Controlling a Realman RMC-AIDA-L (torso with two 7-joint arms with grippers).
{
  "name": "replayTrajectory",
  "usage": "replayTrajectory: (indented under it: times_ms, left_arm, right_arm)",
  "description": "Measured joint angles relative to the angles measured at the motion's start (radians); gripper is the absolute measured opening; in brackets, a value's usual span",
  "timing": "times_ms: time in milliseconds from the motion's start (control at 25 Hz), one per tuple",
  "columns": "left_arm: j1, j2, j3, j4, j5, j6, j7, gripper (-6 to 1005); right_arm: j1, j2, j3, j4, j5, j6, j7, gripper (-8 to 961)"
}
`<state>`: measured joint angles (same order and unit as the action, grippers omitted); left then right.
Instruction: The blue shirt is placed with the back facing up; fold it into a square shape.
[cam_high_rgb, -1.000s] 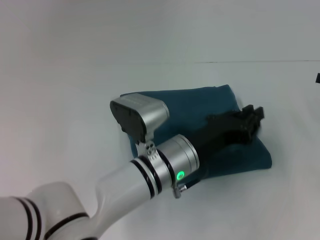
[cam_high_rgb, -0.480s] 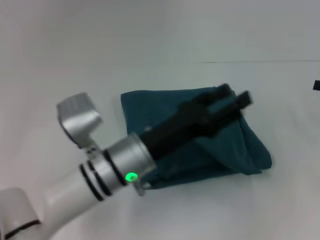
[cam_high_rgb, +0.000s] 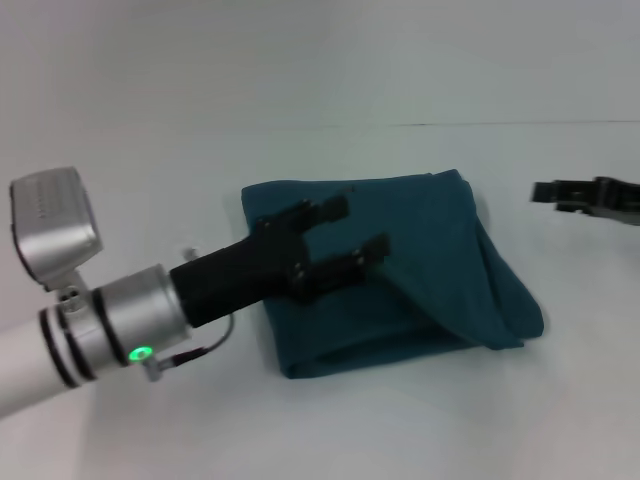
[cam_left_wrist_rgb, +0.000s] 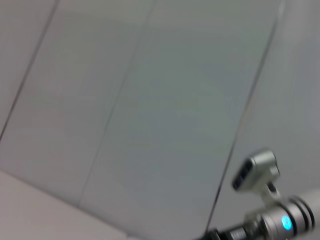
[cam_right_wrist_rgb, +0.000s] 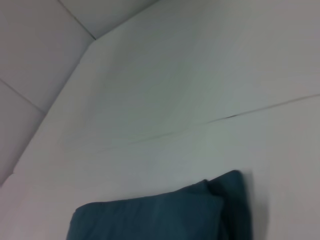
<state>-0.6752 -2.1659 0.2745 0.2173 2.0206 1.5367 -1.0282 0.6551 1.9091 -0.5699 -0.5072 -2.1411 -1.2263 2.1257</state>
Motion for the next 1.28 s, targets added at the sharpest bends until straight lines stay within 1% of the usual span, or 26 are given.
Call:
replayTrajectory:
  times_ms: [80, 280, 400, 480, 560, 760, 1200, 1280]
  left_arm:
    - [0.016, 0.000, 0.034, 0.052, 0.000, 0.009, -0.005, 837]
    - [0.082, 0.002, 0.149, 0.210, -0.002, 0.041, -0.010, 840]
    - [0.097, 0.002, 0.167, 0.243, -0.002, 0.045, -0.012, 837]
    - [0.105, 0.003, 0.172, 0.257, -0.002, 0.047, -0.012, 835]
    - [0.115, 0.003, 0.174, 0.269, -0.002, 0.047, -0.008, 833]
    - [0.120, 0.003, 0.175, 0.278, -0.002, 0.042, -0.008, 832]
    - [0.118, 0.003, 0.175, 0.291, -0.007, 0.023, -0.016, 831]
    - [0.116, 0.003, 0.175, 0.292, -0.007, 0.015, -0.016, 832]
  right_arm:
    - [0.021, 0.012, -0.006, 0.032, 0.000, 0.039, 0.000, 591]
    - [0.067, 0.046, -0.024, 0.089, 0.000, 0.148, 0.000, 591]
    - [0.087, 0.070, -0.027, 0.099, 0.002, 0.212, 0.001, 591]
    - [0.100, 0.083, -0.027, 0.110, 0.006, 0.252, 0.002, 590]
    - [0.111, 0.090, -0.027, 0.125, 0.006, 0.286, 0.002, 590]
    - [0.126, 0.100, -0.021, 0.146, 0.009, 0.348, 0.004, 591]
    - [0.153, 0.137, -0.025, 0.177, 0.009, 0.427, 0.005, 591]
    - [0.152, 0.139, -0.025, 0.179, 0.009, 0.425, 0.005, 592]
